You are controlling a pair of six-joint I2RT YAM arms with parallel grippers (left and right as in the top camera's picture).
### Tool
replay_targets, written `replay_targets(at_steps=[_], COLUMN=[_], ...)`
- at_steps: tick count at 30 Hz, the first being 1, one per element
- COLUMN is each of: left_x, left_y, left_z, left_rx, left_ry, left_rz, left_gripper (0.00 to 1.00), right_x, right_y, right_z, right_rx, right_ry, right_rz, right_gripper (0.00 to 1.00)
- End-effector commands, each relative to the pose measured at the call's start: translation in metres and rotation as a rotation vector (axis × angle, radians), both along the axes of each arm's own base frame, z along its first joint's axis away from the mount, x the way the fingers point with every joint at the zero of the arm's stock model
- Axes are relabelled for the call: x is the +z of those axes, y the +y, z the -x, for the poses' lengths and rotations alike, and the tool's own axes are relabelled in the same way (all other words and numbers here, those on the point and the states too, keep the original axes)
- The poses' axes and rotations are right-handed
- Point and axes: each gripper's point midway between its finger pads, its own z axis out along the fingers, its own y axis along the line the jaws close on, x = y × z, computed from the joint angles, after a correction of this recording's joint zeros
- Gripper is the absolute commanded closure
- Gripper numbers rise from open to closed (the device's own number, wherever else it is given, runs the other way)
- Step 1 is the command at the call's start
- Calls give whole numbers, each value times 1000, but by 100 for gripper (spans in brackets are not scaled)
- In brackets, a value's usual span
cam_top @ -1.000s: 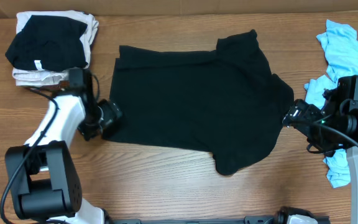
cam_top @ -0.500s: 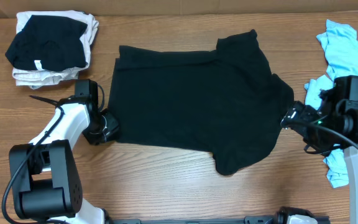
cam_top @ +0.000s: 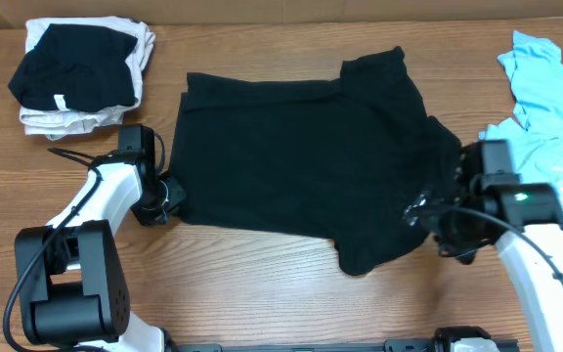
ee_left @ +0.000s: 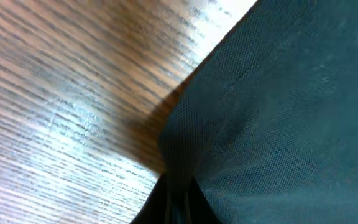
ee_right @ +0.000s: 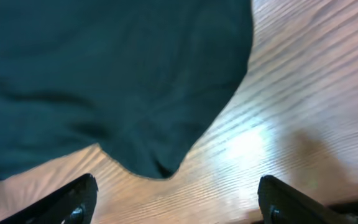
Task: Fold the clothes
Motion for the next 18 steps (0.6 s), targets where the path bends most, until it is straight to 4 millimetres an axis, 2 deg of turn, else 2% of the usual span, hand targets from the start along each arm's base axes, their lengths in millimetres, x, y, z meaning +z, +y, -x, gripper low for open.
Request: replay_targets(at_steps=[1,2,10,15,18], left_x=[1,2,2,2,2], left_y=[4,4,4,3,3], left_z=[-4,-8,-9,-9,-9], left_rx=[-24,-24,-21,-22,-22], left_ry=[-28,-43,-51,-48,-48], left_rz=[-26,-27,-28,-21,-21], left_gripper=[96,96,96,96,96], right_x=[-34,-51,-106,-123,-125], right_y=[12,16,26,31,29], right_z=[16,22,30,28,24], right_rx=[-91,-117,-159,-165,-167], right_ry=[81,102,85,44,24], right_rz=[-20,-22,-54,-80,-71], right_gripper=[16,19,33,38,49])
